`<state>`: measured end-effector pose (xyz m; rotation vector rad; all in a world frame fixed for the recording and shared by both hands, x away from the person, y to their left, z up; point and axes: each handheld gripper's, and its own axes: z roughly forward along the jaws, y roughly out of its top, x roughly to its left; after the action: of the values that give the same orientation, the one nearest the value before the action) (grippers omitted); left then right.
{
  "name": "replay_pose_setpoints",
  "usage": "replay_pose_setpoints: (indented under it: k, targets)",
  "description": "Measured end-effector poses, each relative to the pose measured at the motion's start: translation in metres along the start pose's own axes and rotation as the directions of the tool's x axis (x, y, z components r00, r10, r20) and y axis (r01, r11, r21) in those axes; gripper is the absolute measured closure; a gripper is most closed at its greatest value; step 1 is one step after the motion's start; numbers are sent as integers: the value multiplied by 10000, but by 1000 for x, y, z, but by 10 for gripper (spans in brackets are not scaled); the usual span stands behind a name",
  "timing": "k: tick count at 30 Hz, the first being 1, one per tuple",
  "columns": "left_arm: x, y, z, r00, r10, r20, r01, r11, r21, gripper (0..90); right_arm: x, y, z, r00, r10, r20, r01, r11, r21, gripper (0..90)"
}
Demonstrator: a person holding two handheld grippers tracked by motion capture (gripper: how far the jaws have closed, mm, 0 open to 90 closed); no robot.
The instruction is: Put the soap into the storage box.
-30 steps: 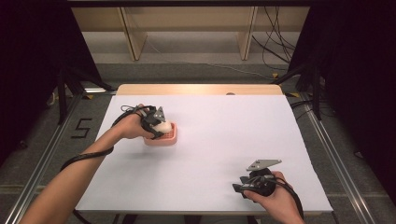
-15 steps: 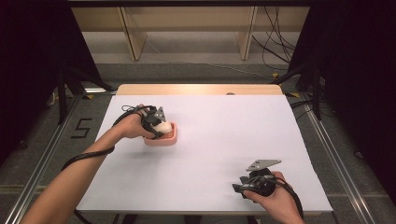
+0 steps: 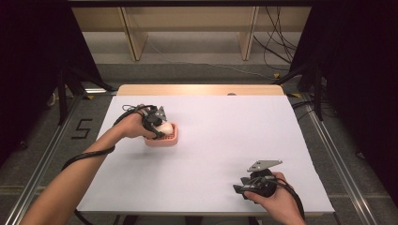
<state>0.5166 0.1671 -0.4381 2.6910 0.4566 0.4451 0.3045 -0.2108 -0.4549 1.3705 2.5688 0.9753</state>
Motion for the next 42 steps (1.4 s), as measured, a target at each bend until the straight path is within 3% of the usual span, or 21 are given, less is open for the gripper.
replay_pose_setpoints:
  k: [1,8,12,15,17,21,28,30,32,34,35,38,40,42]
  targets:
    - [0,0,0,10000,-83,-34,82,9999,-102,481,-3,0,2,9994,-327,148,331,9991,-269,556]
    - [-1,-1,-7,9993,-372,11,372,9991,-198,442,-3,0,2,9993,-332,145,336,9991,-276,554]
    - [-4,-3,-14,9988,-466,126,471,9982,-377,414,-2,1,0,9997,-244,-7,244,9997,44,554]
    - [-7,-4,-20,9988,-466,152,473,9974,-537,399,-1,0,2,9999,-164,6,164,9996,-216,552]
    - [-9,-5,-23,9985,-542,123,549,9965,-637,379,-3,0,0,9992,-364,146,366,9992,-139,551]
    - [-14,-10,-31,9975,-696,119,704,9941,-820,362,-3,0,0,9993,-330,167,332,9993,-154,551]
    - [-28,-21,-42,9876,-1571,8,1559,9789,-1322,343,0,0,2,10000,-56,20,57,9998,-210,550]
    - [-32,-24,-44,9845,-1755,-42,1731,9744,-1434,342,-3,0,3,9995,-297,143,301,9991,-281,549]
    - [-36,-27,-48,9815,-1913,-56,1884,9710,-1469,341,-2,0,2,9995,-303,128,306,9992,-250,549]
    - [-38,-31,-51,9827,-1852,-68,1819,9708,-1563,334,-2,0,2,9995,-289,162,294,9991,-299,549]
    - [-41,-34,-52,9795,-2013,-75,1971,9653,-1711,328,-2,0,2,9995,-284,167,290,9991,-317,550]
    - [-48,-42,-56,9779,-2086,-120,2035,9636,-1735,327,-3,0,0,9994,-287,171,290,9994,-184,550]
    - [-55,-48,-57,9681,-2496,-230,2392,9472,-2136,327,-2,0,-1,9996,-214,169,216,9997,-119,549]
    - [-61,-54,-59,9626,-2695,-268,2567,9395,-2268,327,-3,0,-1,9996,-242,141,244,9996,-132,549]
